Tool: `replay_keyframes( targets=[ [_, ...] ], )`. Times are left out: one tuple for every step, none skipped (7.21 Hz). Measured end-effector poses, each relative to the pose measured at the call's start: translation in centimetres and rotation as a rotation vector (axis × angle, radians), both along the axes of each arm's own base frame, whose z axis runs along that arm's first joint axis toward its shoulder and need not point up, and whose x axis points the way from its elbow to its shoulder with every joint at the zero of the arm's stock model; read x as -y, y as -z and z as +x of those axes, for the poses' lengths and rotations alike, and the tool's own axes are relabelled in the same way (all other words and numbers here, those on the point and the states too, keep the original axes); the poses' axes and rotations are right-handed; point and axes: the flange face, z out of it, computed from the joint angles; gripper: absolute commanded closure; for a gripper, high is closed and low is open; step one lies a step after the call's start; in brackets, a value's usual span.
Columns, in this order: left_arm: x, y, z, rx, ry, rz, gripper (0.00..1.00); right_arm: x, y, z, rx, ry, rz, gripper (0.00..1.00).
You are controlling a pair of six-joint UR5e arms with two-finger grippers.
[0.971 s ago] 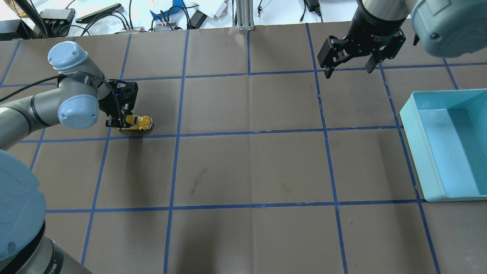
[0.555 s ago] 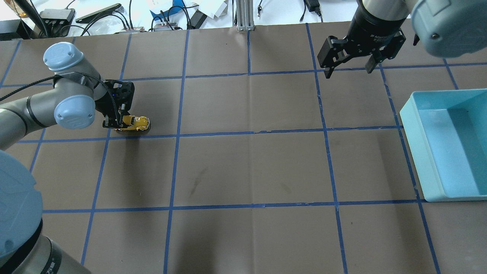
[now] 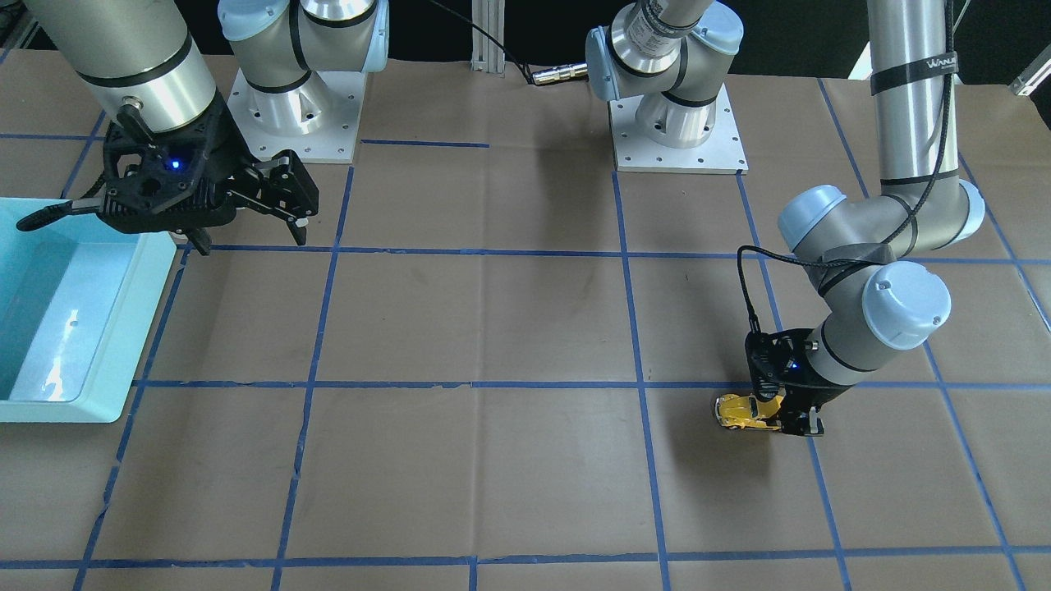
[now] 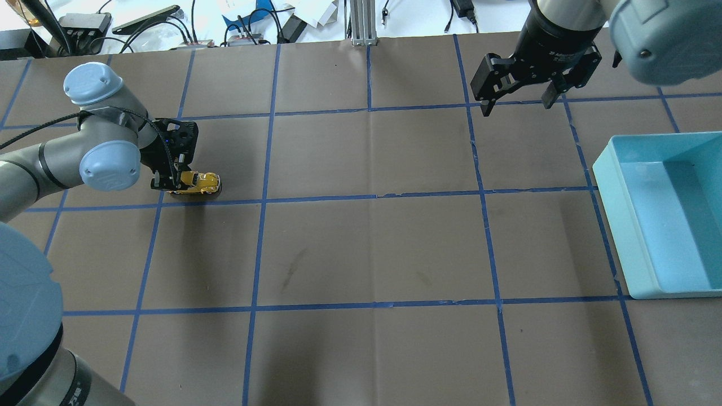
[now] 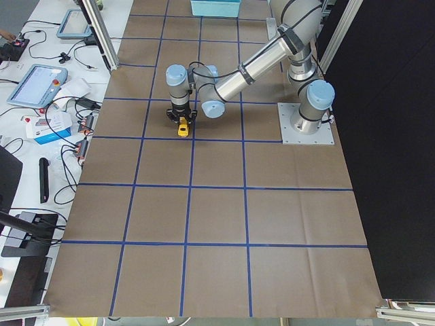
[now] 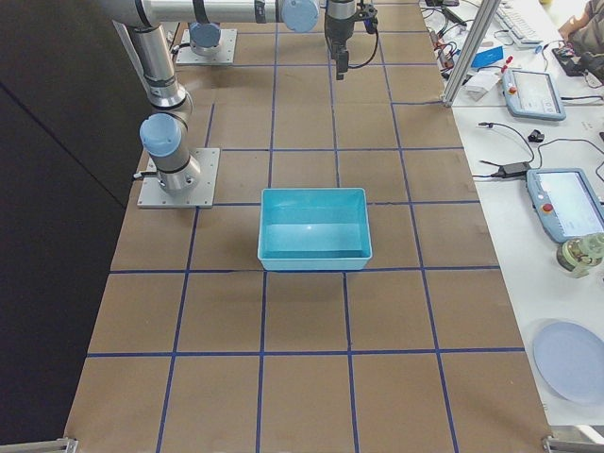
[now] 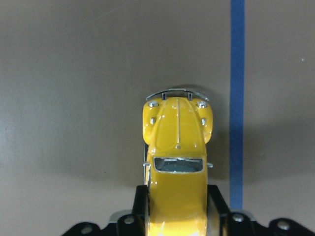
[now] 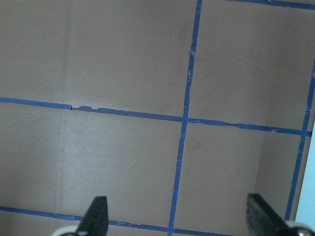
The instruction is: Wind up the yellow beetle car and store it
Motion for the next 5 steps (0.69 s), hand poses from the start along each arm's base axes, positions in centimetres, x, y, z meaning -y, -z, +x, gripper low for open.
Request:
replay_keyframes(
  targets=[
    [-0.1,0.3,0.0,0.000,-0.002,0.010,0.00,0.0,0.0,0.0,0.000,0.000,0.000,0.00],
    [0.0,0.1,0.1,0.004,-0.005,0.009,0.00,0.0,0.0,0.0,0.000,0.001,0.001,0.00],
    [0.1,-0.4,0.0,0.005,-0.008,0.009,0.00,0.0,0.0,0.0,0.000,0.001,0.002,0.00],
    [0.1,-1.6,-0.2,0.005,-0.018,0.013,0.00,0.0,0.0,0.0,0.000,0.001,0.004,0.00],
    [0.2,-3.6,-0.5,0.000,-0.043,0.026,0.00,0.0,0.0,0.0,0.000,0.002,0.004,0.00]
  ],
)
